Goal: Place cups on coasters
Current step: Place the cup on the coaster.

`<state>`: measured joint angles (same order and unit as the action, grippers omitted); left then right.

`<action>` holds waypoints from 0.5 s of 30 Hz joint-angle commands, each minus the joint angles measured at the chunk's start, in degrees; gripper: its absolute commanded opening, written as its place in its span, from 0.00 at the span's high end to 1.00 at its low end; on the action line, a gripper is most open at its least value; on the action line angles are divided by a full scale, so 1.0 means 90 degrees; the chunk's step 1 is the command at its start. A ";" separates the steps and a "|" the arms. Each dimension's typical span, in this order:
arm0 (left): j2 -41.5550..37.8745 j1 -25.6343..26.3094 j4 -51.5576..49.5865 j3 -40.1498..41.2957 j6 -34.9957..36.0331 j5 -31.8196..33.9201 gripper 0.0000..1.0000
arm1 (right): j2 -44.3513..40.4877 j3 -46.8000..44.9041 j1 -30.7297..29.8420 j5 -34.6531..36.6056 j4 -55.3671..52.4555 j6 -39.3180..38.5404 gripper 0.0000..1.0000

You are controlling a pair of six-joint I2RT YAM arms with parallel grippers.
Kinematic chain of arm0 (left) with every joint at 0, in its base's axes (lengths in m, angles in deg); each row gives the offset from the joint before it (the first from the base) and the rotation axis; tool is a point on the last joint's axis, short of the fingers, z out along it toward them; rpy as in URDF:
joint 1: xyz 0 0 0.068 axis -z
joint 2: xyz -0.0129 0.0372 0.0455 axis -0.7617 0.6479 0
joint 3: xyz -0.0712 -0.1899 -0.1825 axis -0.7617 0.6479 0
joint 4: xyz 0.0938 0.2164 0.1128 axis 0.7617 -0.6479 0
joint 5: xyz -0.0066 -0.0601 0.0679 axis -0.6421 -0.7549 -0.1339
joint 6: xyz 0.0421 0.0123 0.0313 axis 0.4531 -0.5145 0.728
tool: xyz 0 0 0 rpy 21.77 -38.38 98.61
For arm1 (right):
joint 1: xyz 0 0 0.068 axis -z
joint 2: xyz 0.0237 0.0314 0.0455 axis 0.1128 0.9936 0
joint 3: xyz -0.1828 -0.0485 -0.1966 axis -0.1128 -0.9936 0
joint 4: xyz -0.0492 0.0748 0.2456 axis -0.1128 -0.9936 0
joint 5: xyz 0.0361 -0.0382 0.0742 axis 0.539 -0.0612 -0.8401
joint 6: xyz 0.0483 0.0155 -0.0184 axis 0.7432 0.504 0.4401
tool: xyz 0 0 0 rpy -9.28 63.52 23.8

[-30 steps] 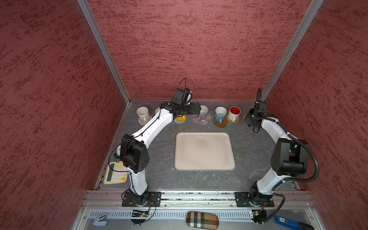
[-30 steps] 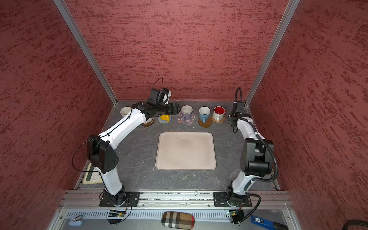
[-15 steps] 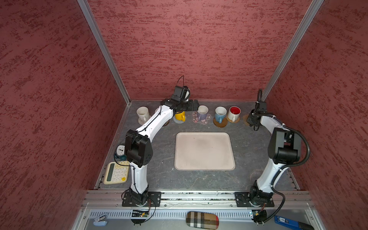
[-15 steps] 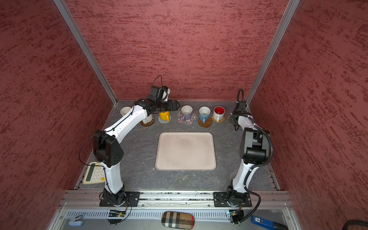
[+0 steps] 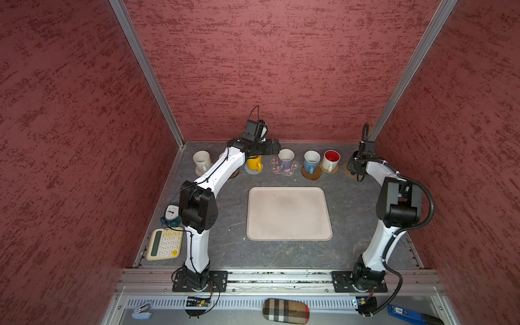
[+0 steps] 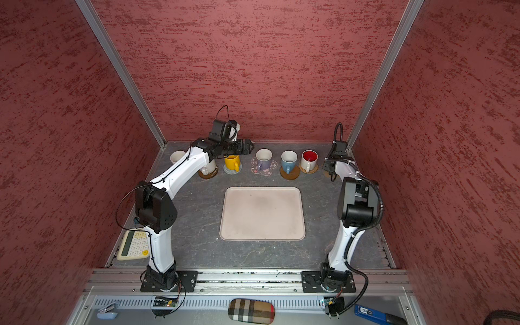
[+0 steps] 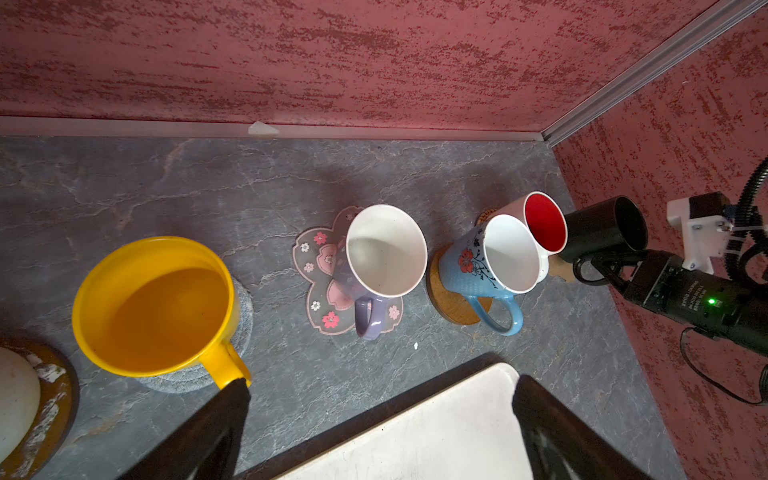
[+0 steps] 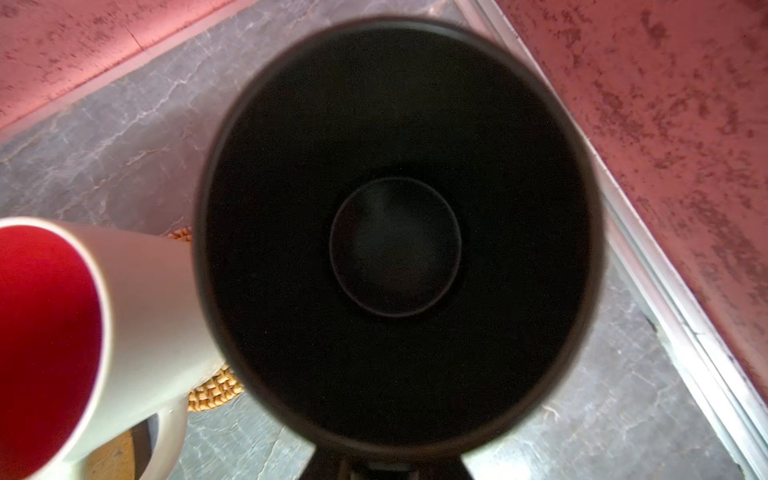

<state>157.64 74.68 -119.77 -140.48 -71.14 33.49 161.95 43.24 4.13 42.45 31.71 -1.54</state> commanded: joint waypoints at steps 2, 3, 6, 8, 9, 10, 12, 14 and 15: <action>-0.0024 -0.0079 0.0001 -0.0088 0.0070 -0.0122 0.01 | -0.0020 0.0241 0.0018 0.0042 0.0472 -0.0072 1.00; -0.0071 -0.0088 -0.0015 -0.0059 0.0061 -0.0118 0.01 | -0.0030 0.0208 0.0018 0.0064 0.0482 -0.0072 1.00; -0.0205 -0.0118 0.0008 0.0083 0.0054 -0.0101 0.01 | -0.0028 0.0172 0.0015 0.0107 0.0472 -0.0090 0.98; -0.0305 -0.0142 0.0061 0.0233 0.0052 -0.0107 0.01 | -0.0039 0.0154 0.0018 0.0059 0.0453 -0.0083 0.86; -0.0349 -0.0153 0.0087 0.0291 0.0050 -0.0133 0.00 | -0.0058 0.0120 0.0019 0.0036 0.0461 -0.0083 0.79; -0.0364 -0.0174 0.0046 0.0288 0.0050 -0.0160 0.01 | -0.0085 0.0089 0.0021 0.0016 0.0469 -0.0080 0.71; -0.0431 -0.0223 -0.0072 0.0300 0.0050 -0.0157 0.00 | -0.0145 -0.0021 0.0015 -0.0032 0.0531 -0.0083 0.52; -0.0555 -0.0272 -0.0107 0.0401 0.0050 -0.0134 0.00 | -0.0177 -0.0080 0.0014 -0.0030 0.0555 -0.0073 0.40; -0.0644 -0.0293 -0.0085 0.0478 0.0040 -0.0126 0.01 | -0.0178 -0.0092 0.0013 -0.0029 0.0555 -0.0074 0.35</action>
<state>155.61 72.91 -120.21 -137.48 -71.14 32.64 162.67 43.00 4.13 42.41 33.65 -1.87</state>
